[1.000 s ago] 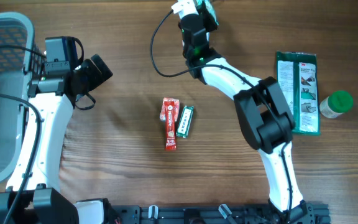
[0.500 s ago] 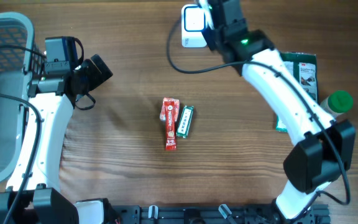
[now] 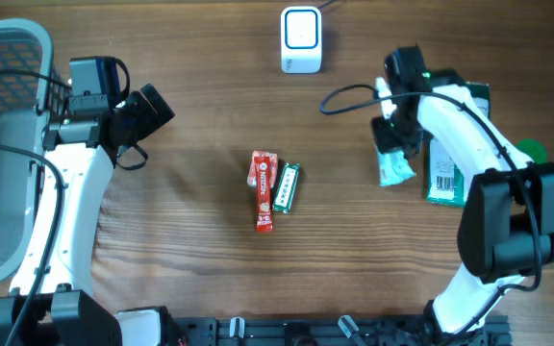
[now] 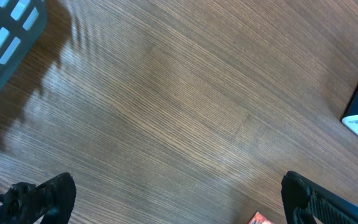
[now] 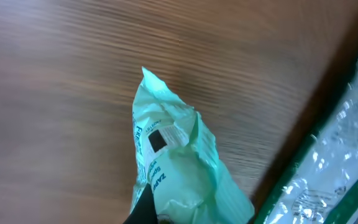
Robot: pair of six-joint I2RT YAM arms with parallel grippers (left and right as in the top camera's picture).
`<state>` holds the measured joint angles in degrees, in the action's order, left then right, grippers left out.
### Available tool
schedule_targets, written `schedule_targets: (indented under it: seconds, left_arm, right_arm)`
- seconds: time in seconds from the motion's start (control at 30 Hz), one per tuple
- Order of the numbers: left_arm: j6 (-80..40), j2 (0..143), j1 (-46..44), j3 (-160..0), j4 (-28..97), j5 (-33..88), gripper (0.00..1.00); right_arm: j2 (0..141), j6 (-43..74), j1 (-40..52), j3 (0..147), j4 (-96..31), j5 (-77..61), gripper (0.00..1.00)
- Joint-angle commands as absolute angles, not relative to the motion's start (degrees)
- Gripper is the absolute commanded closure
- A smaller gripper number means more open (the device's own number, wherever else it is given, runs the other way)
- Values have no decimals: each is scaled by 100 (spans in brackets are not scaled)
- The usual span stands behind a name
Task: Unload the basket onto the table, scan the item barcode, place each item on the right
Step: 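Carry the wet-wipe pack right and release it by the glove bag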
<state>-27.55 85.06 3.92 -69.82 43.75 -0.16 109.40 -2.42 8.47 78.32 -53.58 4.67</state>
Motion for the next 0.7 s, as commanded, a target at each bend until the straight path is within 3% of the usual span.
schedule_targets:
  seconds: [0.0, 0.03, 0.1, 0.13, 0.67]
  left_arm:
    - [-2749, 8453, 414, -7030, 4379, -75, 0]
    - [-2749, 8453, 414, -7030, 4379, -75, 0]
    - [-2749, 8453, 414, -7030, 4379, -75, 0]
    - [-2749, 8453, 414, -7030, 4379, -75, 0]
    - [-2749, 8453, 414, -7030, 4379, -75, 0]
  right_arm:
    - [11004, 298, 611, 7520, -4888, 834, 48]
    - [11004, 344, 589, 7446, -4762, 836, 40]
    - [11004, 344, 589, 7334, -4565, 838, 9]
    - [11004, 342, 589, 7319, -4488, 838, 3]
    - [10606, 991, 982, 7616, -4344, 386, 3]
